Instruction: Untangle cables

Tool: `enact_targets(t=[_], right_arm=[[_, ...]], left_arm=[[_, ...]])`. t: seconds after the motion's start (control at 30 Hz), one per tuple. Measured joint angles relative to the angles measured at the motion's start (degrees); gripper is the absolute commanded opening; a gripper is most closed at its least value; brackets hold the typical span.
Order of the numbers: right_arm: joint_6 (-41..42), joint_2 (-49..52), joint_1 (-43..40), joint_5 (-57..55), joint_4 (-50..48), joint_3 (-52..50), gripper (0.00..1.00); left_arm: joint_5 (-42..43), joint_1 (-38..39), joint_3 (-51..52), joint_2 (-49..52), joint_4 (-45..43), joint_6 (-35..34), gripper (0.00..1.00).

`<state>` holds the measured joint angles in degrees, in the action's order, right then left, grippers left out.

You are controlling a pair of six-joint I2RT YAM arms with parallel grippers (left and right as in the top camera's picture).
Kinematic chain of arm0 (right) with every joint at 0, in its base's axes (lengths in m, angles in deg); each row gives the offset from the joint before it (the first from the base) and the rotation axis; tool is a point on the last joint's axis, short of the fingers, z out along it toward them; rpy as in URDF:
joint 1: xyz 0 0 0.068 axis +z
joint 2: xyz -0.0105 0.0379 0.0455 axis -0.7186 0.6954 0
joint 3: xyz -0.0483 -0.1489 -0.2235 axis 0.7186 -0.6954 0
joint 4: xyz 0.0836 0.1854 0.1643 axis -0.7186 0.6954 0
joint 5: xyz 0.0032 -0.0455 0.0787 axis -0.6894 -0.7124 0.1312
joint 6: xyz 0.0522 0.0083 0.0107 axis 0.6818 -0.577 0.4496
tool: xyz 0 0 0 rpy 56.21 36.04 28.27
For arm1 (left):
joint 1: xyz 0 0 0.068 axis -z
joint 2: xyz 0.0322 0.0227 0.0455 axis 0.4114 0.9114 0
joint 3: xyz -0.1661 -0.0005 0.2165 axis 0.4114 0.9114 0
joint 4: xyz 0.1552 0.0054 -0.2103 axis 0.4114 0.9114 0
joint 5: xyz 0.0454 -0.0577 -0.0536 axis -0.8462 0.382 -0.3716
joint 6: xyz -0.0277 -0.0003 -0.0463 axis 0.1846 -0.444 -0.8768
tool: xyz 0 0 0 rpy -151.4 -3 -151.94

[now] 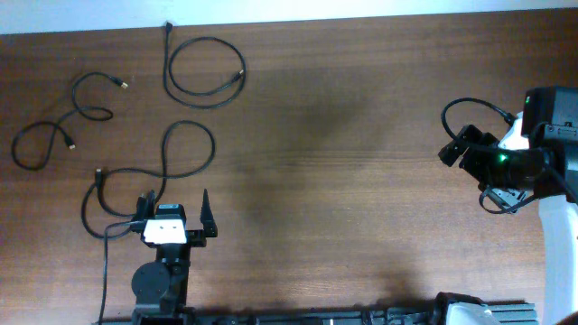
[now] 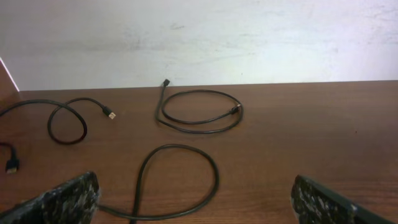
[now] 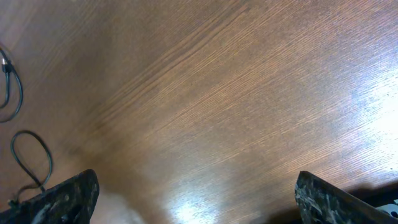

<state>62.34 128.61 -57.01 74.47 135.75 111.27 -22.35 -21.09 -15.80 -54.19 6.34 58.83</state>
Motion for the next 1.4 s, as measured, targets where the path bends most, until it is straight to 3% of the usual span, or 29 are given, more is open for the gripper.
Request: enact_targets(t=[0.47,0.7,0.83,1.0,1.2,1.4], right_arm=[[-0.04,0.0,0.0,-9.14,-0.04,0.0,0.99],[-0.2,0.31,0.0,-9.35,-4.72,-0.02,0.99],[-5.44,0.59,0.0,-8.79,-21.18,-3.39,0.99],[-11.61,-6.97,0.0,-6.08,-39.91,-17.66,0.99],[-13.51,-26.62,0.02,-4.0,-58.34,-41.44,0.99],[-13.7,-47.39,0.0,-2.4,-70.66,-56.83,0.99]], left_arm=[[0.0,0.0,0.0,0.0,-0.02,0.0,0.99],[0.0,0.0,0.0,0.0,0.0,0.0,0.99],[0.0,0.0,0.0,-0.04,0.02,0.0,0.99],[0.02,0.0,0.0,-0.04,0.02,0.02,0.99],[0.13,0.0,-0.02,-0.04,0.07,0.02,0.99],[0.22,0.0,-0.02,-0.04,0.07,0.02,0.99]])
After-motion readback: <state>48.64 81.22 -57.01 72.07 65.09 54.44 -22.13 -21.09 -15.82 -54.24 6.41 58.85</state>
